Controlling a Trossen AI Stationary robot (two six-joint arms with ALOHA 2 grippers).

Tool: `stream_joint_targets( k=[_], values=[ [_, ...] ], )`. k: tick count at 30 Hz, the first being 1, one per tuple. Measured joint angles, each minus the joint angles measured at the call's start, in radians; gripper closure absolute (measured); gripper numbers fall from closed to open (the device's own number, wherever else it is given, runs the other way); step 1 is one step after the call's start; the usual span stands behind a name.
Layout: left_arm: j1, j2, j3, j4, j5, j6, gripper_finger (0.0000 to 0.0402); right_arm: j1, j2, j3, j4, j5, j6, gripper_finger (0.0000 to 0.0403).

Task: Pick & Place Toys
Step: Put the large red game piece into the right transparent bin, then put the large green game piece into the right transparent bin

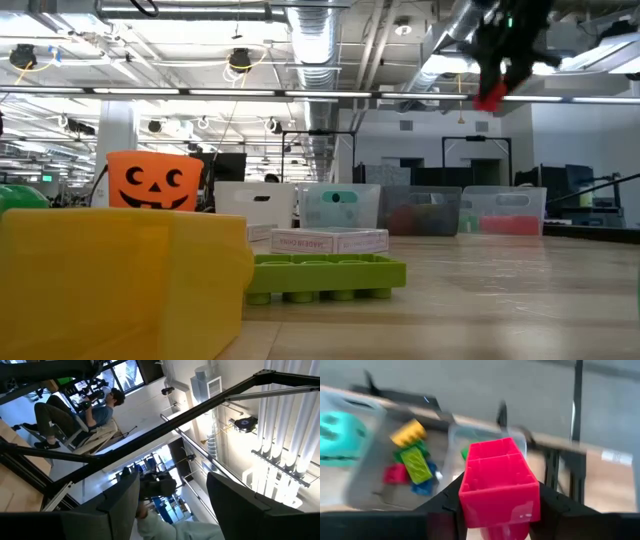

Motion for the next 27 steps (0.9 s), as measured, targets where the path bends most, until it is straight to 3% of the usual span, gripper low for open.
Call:
stream_joint_targets(
  k=[4,7,11,15,20,23,27],
  values=[
    [0.000,0.000,0.000,0.010,0.000,0.073,0.0174,-0.073,0.035,-0.121,0.047,-0.057,0.045,0.0272],
    [-0.004,0.000,0.000,0.024,-0.023,0.147,0.0175,-0.124,0.070,-0.177,0.104,-0.131,0.038,0.0254],
    [-0.002,0.000,0.000,0.035,-0.055,0.179,0.0178,-0.180,0.131,-0.187,0.160,-0.179,0.028,0.0223],
    [-0.002,0.000,0.000,0.035,-0.059,0.183,0.0178,-0.222,0.176,-0.188,0.234,-0.234,-0.032,0.0220],
    [-0.002,0.000,0.000,0.034,-0.060,0.183,0.0181,-0.249,0.210,-0.188,0.259,-0.277,-0.041,0.0226],
    [-0.003,0.000,0.000,0.034,-0.061,0.183,0.0183,-0.250,0.209,-0.188,0.257,-0.375,-0.111,0.0225],
    [-0.003,0.000,0.000,0.034,-0.061,0.183,0.0182,-0.180,0.149,-0.188,0.263,-0.460,-0.198,0.0223]
  ],
)
